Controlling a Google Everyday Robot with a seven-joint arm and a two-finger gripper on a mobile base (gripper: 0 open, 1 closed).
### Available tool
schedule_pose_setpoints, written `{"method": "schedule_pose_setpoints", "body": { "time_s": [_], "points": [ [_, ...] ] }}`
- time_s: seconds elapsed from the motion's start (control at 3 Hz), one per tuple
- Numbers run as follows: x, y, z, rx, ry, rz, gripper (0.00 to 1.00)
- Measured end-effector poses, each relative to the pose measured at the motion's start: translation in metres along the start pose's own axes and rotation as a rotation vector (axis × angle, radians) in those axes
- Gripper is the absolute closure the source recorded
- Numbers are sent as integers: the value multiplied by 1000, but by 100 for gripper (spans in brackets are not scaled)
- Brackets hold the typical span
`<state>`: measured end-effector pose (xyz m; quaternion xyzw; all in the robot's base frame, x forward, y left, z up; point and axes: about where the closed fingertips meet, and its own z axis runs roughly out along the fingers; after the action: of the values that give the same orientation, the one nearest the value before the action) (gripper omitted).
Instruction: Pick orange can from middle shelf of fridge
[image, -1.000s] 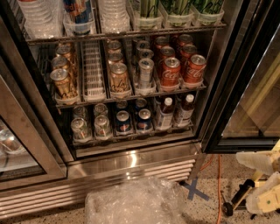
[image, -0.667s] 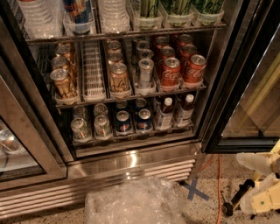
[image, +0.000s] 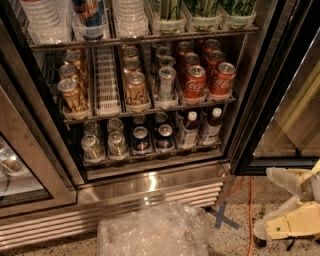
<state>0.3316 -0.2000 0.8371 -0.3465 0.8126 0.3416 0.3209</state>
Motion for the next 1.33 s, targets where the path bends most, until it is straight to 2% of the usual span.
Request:
{"method": "schedule_pose_setpoints", "body": {
  "time_s": [0.33, 1.0, 1.33],
  "points": [
    [-16, 5, -5, 51, -42, -41, 0],
    [0, -11, -3, 58, -20, 11, 0],
    [28, -8, 46, -46, 39, 94, 0]
  ]
}}
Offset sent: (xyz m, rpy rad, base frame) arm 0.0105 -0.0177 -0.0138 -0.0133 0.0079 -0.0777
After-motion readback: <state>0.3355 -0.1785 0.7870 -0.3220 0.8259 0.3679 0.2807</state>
